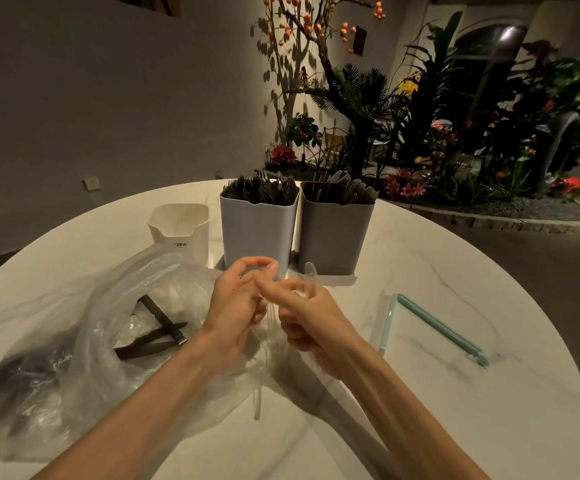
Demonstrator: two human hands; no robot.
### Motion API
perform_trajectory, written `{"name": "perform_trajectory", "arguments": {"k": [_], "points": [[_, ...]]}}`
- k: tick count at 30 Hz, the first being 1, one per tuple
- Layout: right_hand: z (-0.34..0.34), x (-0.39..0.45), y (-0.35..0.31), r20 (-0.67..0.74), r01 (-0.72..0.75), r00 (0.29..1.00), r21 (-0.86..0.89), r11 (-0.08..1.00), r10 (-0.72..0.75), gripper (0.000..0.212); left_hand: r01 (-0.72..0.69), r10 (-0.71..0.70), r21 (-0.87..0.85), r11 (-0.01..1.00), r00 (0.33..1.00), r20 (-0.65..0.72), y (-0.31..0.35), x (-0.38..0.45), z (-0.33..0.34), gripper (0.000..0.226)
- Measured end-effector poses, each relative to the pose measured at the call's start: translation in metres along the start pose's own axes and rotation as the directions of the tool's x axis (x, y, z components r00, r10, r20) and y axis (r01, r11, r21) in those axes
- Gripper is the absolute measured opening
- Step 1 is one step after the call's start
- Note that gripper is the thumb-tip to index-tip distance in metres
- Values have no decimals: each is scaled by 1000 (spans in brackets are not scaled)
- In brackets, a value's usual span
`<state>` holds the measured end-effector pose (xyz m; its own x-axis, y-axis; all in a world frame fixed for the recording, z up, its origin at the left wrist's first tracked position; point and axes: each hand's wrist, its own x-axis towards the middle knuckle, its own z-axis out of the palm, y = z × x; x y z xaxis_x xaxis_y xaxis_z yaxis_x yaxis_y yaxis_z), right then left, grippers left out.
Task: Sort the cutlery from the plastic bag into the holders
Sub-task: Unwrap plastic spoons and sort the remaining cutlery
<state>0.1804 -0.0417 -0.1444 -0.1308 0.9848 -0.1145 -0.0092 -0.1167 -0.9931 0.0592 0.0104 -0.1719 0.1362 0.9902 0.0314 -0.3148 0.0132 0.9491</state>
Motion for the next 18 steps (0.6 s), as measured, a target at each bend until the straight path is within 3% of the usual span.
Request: {"name": "perform_trajectory", "arguments": {"k": [2,4,7,12,15,18], "points": [[2,0,0,-4,17,1000,-40,999,-18,42,49,-50,-44,998,999,-3,1,-1,1,24],[-1,0,0,-22,19,1000,-11,1000,-19,36,149,-144,-191,970,989,41,5,0,-1,27],[-9,1,-2,-82,9,997,178,984,5,30,233,-195,-437,869,972,130,15,4,-9,22],[-16,-1,-7,-51,-57,995,443,895,89,5,119,-112,-574,810,993,48,31,6,-21,22],[-17,5,0,27,-141,989,443,885,144,17,45,-75,-618,785,997,-23,34,6,-25,23],[-15,7,2,-29,-180,980,315,932,198,36,-10,-40,-632,775,997,-65,36,5,-29,28]]}}
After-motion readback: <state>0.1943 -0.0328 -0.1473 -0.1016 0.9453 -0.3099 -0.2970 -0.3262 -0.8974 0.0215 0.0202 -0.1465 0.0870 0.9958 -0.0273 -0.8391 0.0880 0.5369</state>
